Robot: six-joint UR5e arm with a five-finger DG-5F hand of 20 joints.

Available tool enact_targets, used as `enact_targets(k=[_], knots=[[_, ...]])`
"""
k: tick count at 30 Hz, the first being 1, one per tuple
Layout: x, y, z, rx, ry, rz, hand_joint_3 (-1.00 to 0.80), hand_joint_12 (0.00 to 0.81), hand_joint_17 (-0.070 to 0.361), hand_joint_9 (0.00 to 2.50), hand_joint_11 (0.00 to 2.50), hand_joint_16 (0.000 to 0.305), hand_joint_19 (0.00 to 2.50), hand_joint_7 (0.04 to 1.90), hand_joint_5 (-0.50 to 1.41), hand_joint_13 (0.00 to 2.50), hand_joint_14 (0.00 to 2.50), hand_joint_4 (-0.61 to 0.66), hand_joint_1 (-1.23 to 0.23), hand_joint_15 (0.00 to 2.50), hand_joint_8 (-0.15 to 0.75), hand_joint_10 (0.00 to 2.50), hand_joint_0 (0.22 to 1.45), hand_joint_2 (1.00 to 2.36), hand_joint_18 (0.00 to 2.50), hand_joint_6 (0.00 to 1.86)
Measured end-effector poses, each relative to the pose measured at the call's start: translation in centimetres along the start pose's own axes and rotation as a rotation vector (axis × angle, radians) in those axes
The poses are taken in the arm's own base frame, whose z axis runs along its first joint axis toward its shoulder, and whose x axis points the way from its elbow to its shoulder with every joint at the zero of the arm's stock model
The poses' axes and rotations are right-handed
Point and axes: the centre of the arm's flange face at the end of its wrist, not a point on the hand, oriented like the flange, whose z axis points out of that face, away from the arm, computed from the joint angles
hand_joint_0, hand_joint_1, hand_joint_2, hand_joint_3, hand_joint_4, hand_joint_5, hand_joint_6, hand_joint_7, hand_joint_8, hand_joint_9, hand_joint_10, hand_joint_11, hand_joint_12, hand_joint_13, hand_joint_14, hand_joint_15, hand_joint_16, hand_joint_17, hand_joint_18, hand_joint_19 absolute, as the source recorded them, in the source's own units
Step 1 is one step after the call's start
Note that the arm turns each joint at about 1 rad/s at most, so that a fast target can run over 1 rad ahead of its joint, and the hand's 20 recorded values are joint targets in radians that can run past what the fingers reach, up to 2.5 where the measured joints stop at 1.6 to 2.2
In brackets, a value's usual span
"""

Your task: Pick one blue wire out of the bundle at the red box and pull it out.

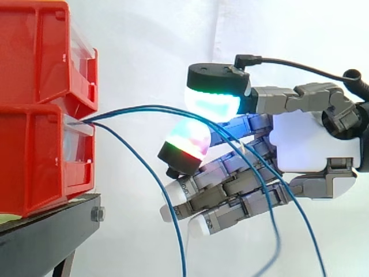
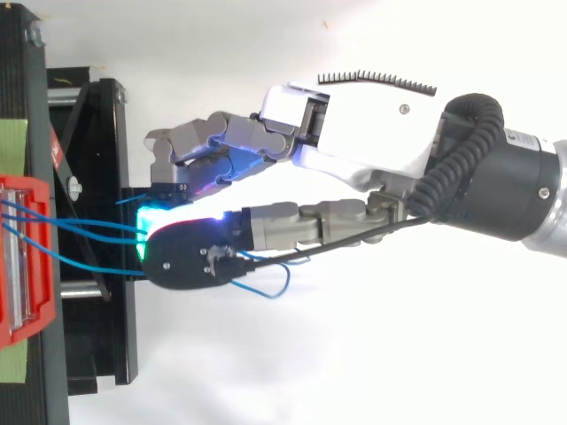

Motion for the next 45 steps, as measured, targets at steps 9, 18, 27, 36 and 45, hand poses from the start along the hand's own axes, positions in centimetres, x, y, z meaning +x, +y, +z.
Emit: enact_targets(k=[9,18,27,36,45], knots=[[0.09,0.05,0.00,-0.001,0.001,0.000,-0.26,0.430,0.139,0.67,0.37,0.062,0.30,1.15,-0.14,0.22,0.00,0.23,-0.70,0.05,0.359,0.01,0.58,1.02,0.38,0.72],[0.16,0.04,-0.04,0.000,0.001,-0.002,-0.40,0.441,0.142,0.66,0.36,0.063,0.30,1.17,-0.14,0.22,0.00,0.25,-0.67,0.05,0.362,0.01,0.54,1.01,0.38,0.69],[0.22,0.02,-0.07,0.003,0.003,-0.001,-0.50,0.466,0.153,0.70,0.36,0.068,0.30,1.21,-0.12,0.25,0.00,0.27,-0.47,0.06,0.385,0.01,0.49,1.00,0.42,0.64],[0.21,0.04,-0.06,0.003,0.003,-0.001,-0.33,0.435,0.140,0.55,0.37,0.062,0.26,1.04,-0.21,0.22,0.00,0.25,-0.77,0.04,0.344,0.01,0.63,1.01,0.39,0.80],[0.29,0.01,-0.12,0.006,0.005,-0.003,-0.20,0.431,0.139,0.55,0.37,0.062,0.26,0.98,-0.21,0.23,0.00,0.23,-0.75,0.03,0.337,0.01,0.71,1.02,0.41,0.81]])
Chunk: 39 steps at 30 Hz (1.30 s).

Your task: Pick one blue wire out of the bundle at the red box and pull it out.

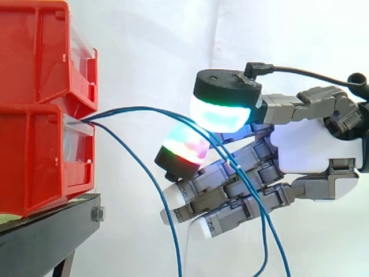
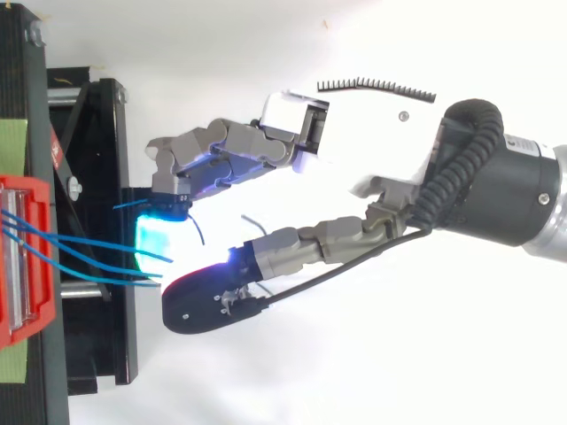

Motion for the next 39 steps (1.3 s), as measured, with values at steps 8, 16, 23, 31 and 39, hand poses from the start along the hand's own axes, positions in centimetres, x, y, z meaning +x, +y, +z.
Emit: enact_targets(k=[8,16,23,31,39], knots=[[0.00,0.00,-0.01,0.000,0.000,0.000,-0.12,0.458,0.150,0.61,0.35,0.067,0.26,1.04,-0.18,0.24,0.00,0.24,-0.66,0.05,0.365,0.01,0.63,1.01,0.43,0.76],[0.00,-0.03,-0.02,0.001,0.000,0.000,-0.12,0.473,0.158,0.65,0.34,0.070,0.28,1.12,-0.14,0.25,0.00,0.25,-0.51,0.06,0.387,0.01,0.60,1.01,0.43,0.69],[-0.01,-0.03,-0.01,0.001,0.000,0.000,-0.14,0.469,0.156,0.66,0.35,0.069,0.28,1.14,-0.14,0.25,0.00,0.24,-0.52,0.05,0.388,0.01,0.60,1.01,0.42,0.69],[-0.05,-0.01,0.01,0.001,-0.001,0.001,-0.27,0.441,0.143,0.66,0.36,0.063,0.30,1.15,-0.15,0.24,0.00,0.21,-0.55,0.06,0.368,0.01,0.56,1.02,0.38,0.72],[-0.01,-0.01,-0.01,0.001,0.000,0.012,-0.37,0.449,0.145,0.70,0.44,0.064,0.29,1.12,-0.16,0.25,0.00,0.25,-0.61,0.07,0.381,0.01,0.52,1.01,0.39,0.81]])
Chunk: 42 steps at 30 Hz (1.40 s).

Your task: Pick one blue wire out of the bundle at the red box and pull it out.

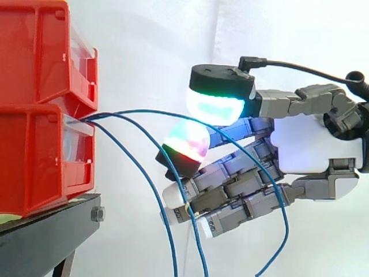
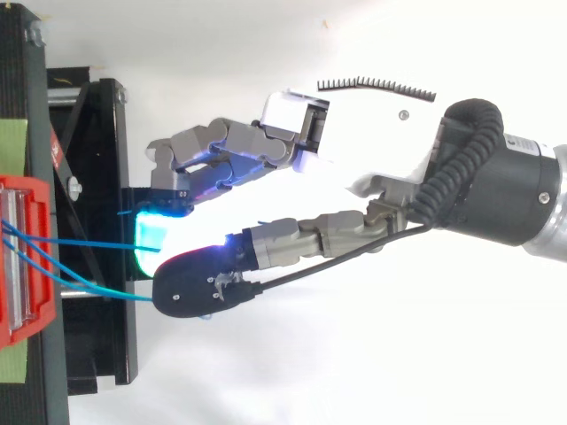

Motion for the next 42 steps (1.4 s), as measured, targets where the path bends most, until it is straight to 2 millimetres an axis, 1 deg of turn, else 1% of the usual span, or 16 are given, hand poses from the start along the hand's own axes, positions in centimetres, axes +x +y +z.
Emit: enact_targets(k=[5,10,11,13,14,15,18,20,22,25,29,37,42], knots=[[0.00,-0.08,-0.08,0.008,0.004,0.019,-0.50,0.463,0.151,0.71,0.44,0.067,0.29,1.07,-0.16,0.26,0.00,0.26,-0.53,0.07,0.392,0.01,0.49,1.00,0.41,0.81],[0.02,-0.19,-0.20,0.019,0.008,0.036,-0.50,0.471,0.156,0.71,0.44,0.069,0.29,1.06,-0.16,0.26,0.00,0.27,-0.52,0.07,0.397,0.01,0.47,1.00,0.42,0.81],[0.03,-0.20,-0.22,0.020,0.008,0.037,-0.50,0.472,0.156,0.71,0.44,0.069,0.29,1.06,-0.16,0.26,0.00,0.27,-0.52,0.07,0.397,0.01,0.47,1.00,0.42,0.81],[0.08,-0.21,-0.24,0.022,0.009,0.038,-0.50,0.466,0.153,0.71,0.44,0.068,0.29,1.07,-0.16,0.26,0.00,0.27,-0.60,0.07,0.396,0.02,0.48,1.00,0.42,0.81],[0.10,-0.21,-0.25,0.022,0.009,0.038,-0.50,0.465,0.153,0.71,0.44,0.068,0.29,1.08,-0.16,0.26,0.00,0.27,-0.61,0.07,0.394,0.01,0.48,1.00,0.41,0.81],[0.10,-0.21,-0.25,0.022,0.010,0.038,-0.50,0.452,0.147,0.71,0.45,0.065,0.30,1.09,-0.16,0.26,0.00,0.25,-0.67,0.06,0.381,0.01,0.51,1.00,0.41,0.81],[0.11,-0.22,-0.27,0.023,0.010,0.038,-0.41,0.442,0.140,0.70,0.46,0.062,0.29,1.13,-0.17,0.27,0.00,0.25,-0.75,0.06,0.373,0.01,0.56,1.01,0.41,0.82],[0.12,-0.23,-0.27,0.024,0.010,0.038,-0.34,0.438,0.137,0.69,0.47,0.061,0.29,1.14,-0.17,0.28,0.00,0.23,-0.77,0.07,0.367,0.01,0.59,1.01,0.42,0.84],[0.12,-0.23,-0.27,0.024,0.010,0.038,-0.26,0.440,0.137,0.71,0.51,0.061,0.29,1.13,-0.17,0.30,0.00,0.20,-0.77,0.08,0.364,0.02,0.59,1.01,0.43,0.86],[0.13,-0.23,-0.28,0.024,0.010,0.038,-0.20,0.441,0.137,0.74,0.54,0.061,0.30,1.13,-0.17,0.31,0.00,0.18,-0.77,0.09,0.369,0.02,0.58,1.02,0.44,0.87],[0.17,-0.23,-0.29,0.024,0.011,0.038,-0.16,0.441,0.137,0.76,0.55,0.061,0.29,1.18,-0.17,0.32,0.00,0.17,-0.76,0.09,0.372,0.02,0.57,1.02,0.46,0.87],[0.22,-0.21,-0.30,0.024,0.012,0.038,-0.10,0.457,0.144,0.79,0.55,0.064,0.28,1.19,-0.16,0.34,0.00,0.09,-0.76,0.09,0.389,0.02,0.58,1.02,0.49,0.88],[0.25,-0.30,-0.39,0.032,0.013,0.037,-0.08,0.459,0.145,0.80,0.56,0.064,0.28,1.20,-0.16,0.35,0.00,0.06,-0.76,0.09,0.385,0.02,0.59,1.02,0.50,0.88]])
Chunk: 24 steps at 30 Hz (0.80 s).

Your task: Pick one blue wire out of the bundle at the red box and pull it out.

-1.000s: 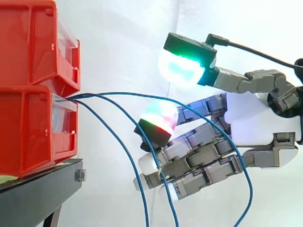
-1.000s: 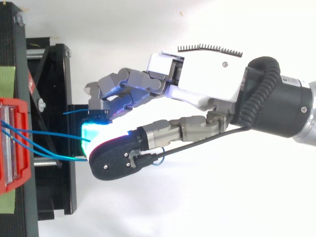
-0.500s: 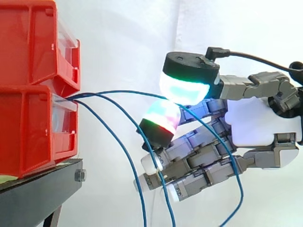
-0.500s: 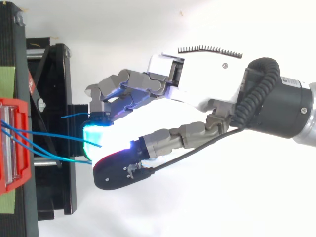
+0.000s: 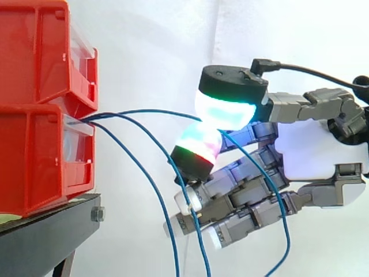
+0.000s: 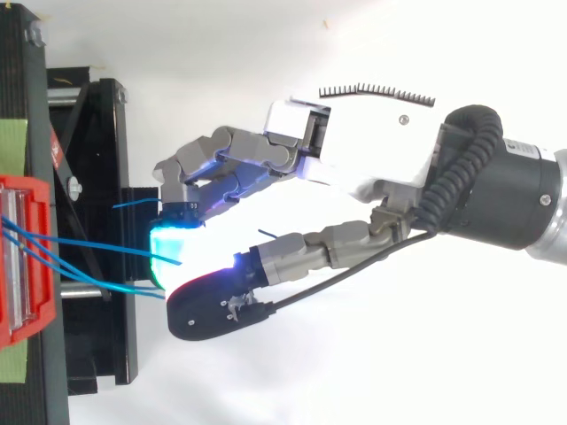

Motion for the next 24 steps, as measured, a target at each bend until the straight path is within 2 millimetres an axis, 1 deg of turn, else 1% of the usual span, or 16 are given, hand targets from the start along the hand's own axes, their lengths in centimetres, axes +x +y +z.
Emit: enact_targets(k=[3,6,8,10,13,20,22,24], knots=[[0.0,0.0,-0.4,0.025,0.006,-0.011,-0.08,0.460,0.145,0.80,0.56,0.065,0.28,1.21,-0.16,0.35,0.00,0.06,-0.76,0.09,0.388,0.02,0.59,1.02,0.50,0.88],[0.1,0.4,-1.0,0.061,0.022,-0.031,-0.12,0.453,0.143,0.80,0.57,0.063,0.29,1.20,-0.16,0.35,0.00,0.09,-0.76,0.09,0.382,0.02,0.60,1.02,0.49,0.88],[0.0,1.0,-1.6,0.082,0.029,-0.046,-0.20,0.437,0.135,0.78,0.57,0.060,0.30,1.19,-0.17,0.33,0.00,0.13,-0.75,0.10,0.366,0.02,0.60,1.02,0.46,0.87],[0.0,1.6,-2.0,0.093,0.034,-0.060,-0.36,0.441,0.137,0.76,0.57,0.061,0.30,1.17,-0.17,0.32,0.00,0.18,-0.74,0.09,0.369,0.02,0.56,1.01,0.45,0.86],[0.0,2.4,-2.4,0.095,0.037,-0.074,-0.45,0.453,0.144,0.76,0.55,0.064,0.31,1.13,-0.17,0.32,0.00,0.21,-0.68,0.11,0.376,0.02,0.52,1.00,0.45,0.86],[0.0,2.8,-2.6,0.095,0.039,-0.082,-0.46,0.465,0.149,0.78,0.55,0.066,0.31,1.12,-0.16,0.32,0.00,0.21,-0.56,0.11,0.392,0.02,0.50,1.00,0.46,0.85],[0.0,2.8,-2.6,0.095,0.039,-0.082,-0.37,0.448,0.141,0.78,0.54,0.062,0.31,1.19,-0.16,0.31,0.00,0.21,-0.59,0.10,0.379,0.02,0.56,1.01,0.44,0.84],[0.0,2.8,-2.6,0.095,0.039,-0.082,-0.32,0.445,0.139,0.79,0.55,0.062,0.31,1.20,-0.16,0.32,0.00,0.21,-0.62,0.09,0.381,0.02,0.57,1.01,0.44,0.84]])
